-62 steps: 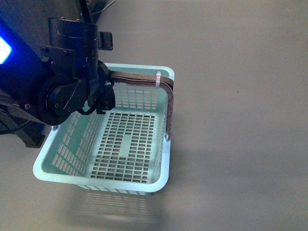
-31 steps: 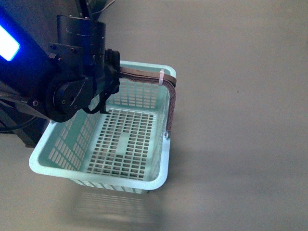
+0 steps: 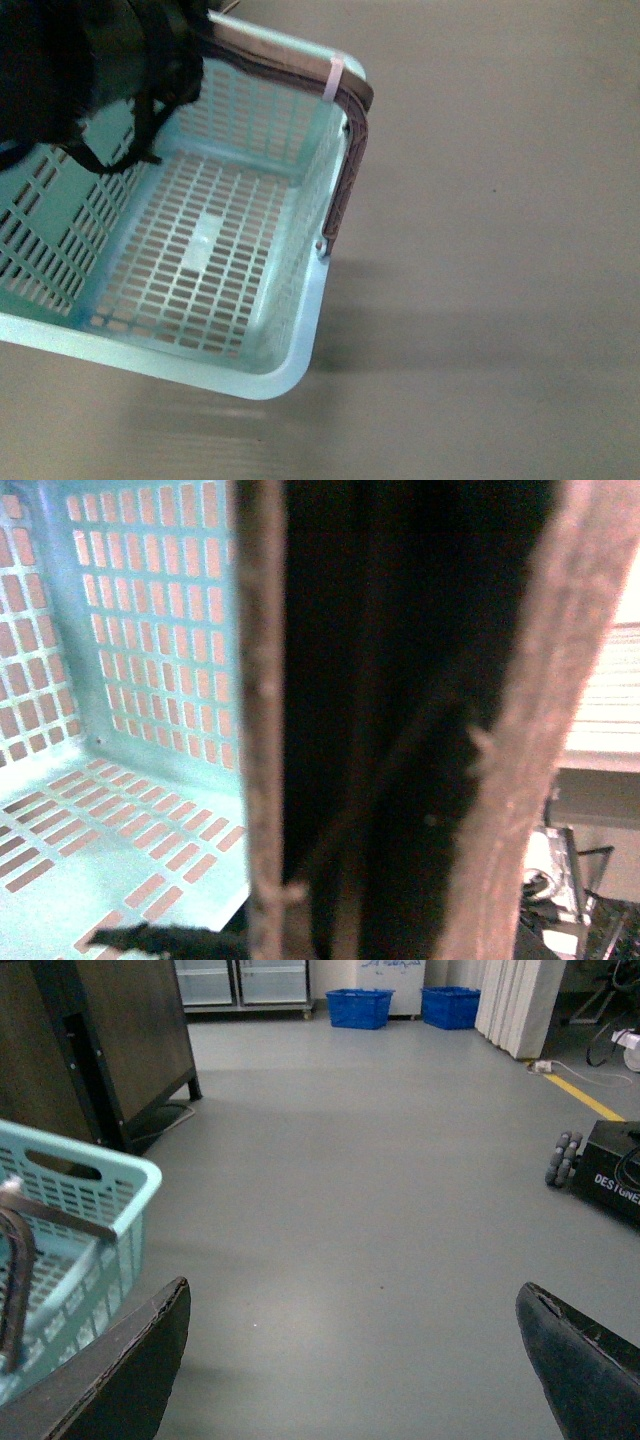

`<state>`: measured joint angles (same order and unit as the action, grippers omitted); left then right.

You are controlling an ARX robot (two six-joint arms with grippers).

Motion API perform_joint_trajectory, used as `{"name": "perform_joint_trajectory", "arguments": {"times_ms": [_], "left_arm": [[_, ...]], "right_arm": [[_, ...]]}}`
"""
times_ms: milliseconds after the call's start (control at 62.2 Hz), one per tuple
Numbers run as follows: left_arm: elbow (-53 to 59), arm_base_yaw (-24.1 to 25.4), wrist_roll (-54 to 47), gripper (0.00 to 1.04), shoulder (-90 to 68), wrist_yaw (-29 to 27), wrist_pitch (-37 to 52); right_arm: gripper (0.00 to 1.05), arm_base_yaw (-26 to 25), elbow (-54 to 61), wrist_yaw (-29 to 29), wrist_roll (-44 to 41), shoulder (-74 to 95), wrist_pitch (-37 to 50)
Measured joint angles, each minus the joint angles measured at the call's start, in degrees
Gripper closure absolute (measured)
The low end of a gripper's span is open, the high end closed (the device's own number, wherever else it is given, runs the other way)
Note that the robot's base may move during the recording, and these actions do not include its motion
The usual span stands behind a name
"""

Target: Pick mango and avocado into basket

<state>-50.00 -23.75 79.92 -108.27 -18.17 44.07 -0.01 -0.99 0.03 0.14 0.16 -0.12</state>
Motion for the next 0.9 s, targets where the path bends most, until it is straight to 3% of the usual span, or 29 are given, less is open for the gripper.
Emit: {"name": "perform_joint_trajectory", "arguments": {"times_ms": [466, 901], "left_arm": [[13.9, -4.9, -8.0, 0.91, 33.0, -6.5, -8.7], [14.5, -5.9, -8.3, 0.91, 36.0, -6.5, -8.9]], "right_arm": [[0.09, 0.0, 0.0, 0.0, 0.0, 0.0, 0.0], [0.09, 0.0, 0.0, 0.0, 0.0, 0.0, 0.0]]}}
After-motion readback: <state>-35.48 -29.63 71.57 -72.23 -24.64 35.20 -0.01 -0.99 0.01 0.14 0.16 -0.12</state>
